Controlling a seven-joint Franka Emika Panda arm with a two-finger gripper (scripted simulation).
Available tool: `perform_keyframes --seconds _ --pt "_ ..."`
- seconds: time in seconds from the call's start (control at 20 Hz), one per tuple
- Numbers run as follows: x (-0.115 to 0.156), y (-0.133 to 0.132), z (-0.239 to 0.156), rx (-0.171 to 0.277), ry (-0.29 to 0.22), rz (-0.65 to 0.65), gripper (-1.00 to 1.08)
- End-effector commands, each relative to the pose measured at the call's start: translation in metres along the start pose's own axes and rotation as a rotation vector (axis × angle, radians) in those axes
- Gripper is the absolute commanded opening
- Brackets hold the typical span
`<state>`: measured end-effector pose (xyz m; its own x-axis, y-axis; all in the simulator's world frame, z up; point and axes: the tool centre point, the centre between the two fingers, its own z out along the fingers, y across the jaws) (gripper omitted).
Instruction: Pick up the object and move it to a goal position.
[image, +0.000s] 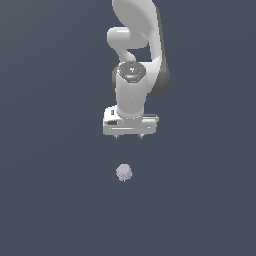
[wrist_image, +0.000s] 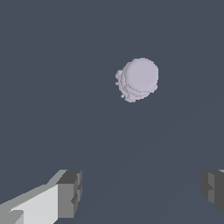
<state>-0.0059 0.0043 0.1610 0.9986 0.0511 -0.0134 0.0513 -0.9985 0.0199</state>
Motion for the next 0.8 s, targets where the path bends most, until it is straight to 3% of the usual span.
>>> perform_keyframes --seconds 0.0,0.75 --pt "0.0 0.0 0.0 0.0 0.0 0.0 1.0" --pt "0.0002 -0.0039 -0.002 0.007 -0.011 0.002 1.0"
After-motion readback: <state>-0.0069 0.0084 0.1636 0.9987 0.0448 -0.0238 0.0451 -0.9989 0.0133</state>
